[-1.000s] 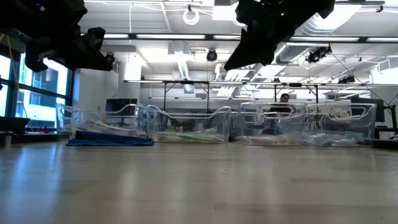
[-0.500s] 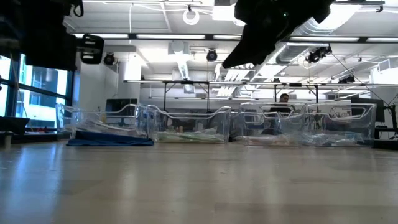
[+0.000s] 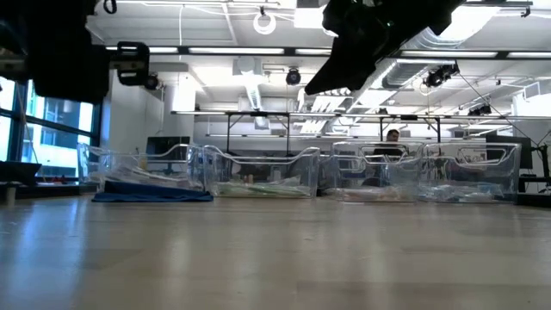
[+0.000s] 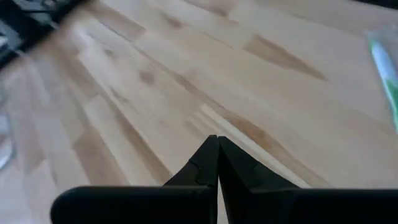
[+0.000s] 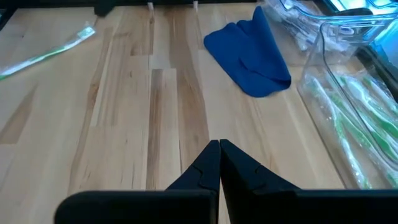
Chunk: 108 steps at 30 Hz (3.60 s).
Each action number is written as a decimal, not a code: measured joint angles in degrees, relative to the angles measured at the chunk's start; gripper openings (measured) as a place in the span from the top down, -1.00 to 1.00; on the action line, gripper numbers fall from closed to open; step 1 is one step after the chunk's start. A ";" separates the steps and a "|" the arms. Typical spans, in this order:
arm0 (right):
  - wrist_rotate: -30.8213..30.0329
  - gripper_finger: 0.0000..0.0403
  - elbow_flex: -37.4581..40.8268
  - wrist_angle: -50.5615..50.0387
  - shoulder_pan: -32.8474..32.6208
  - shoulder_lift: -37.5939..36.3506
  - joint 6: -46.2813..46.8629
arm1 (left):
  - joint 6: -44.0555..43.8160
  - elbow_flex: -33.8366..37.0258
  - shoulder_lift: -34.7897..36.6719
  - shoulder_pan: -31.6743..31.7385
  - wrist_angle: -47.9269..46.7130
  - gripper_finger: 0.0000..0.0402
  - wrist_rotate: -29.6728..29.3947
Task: Pick & Place Toothbrushes
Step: Put the green toothbrush into the middle left transparent bin
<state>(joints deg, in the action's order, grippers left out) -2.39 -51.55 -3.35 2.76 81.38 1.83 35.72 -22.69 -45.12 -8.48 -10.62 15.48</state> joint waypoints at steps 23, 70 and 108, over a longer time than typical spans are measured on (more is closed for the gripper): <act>-1.95 0.99 -0.02 2.11 -0.02 0.02 2.91 | -12.96 -6.63 -12.23 -26.00 -6.05 1.00 -10.24; -1.93 0.99 -0.02 1.37 -0.02 0.02 2.91 | -29.50 -9.85 -28.06 -29.06 -14.94 0.07 -2.32; 5.41 0.99 -0.04 -3.02 0.02 0.04 1.63 | -29.72 -12.95 -33.16 -29.01 -18.71 0.95 -4.39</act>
<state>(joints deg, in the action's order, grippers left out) 3.01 -51.59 -6.37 2.79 81.43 3.46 5.99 -35.64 -78.27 -37.49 -29.32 11.09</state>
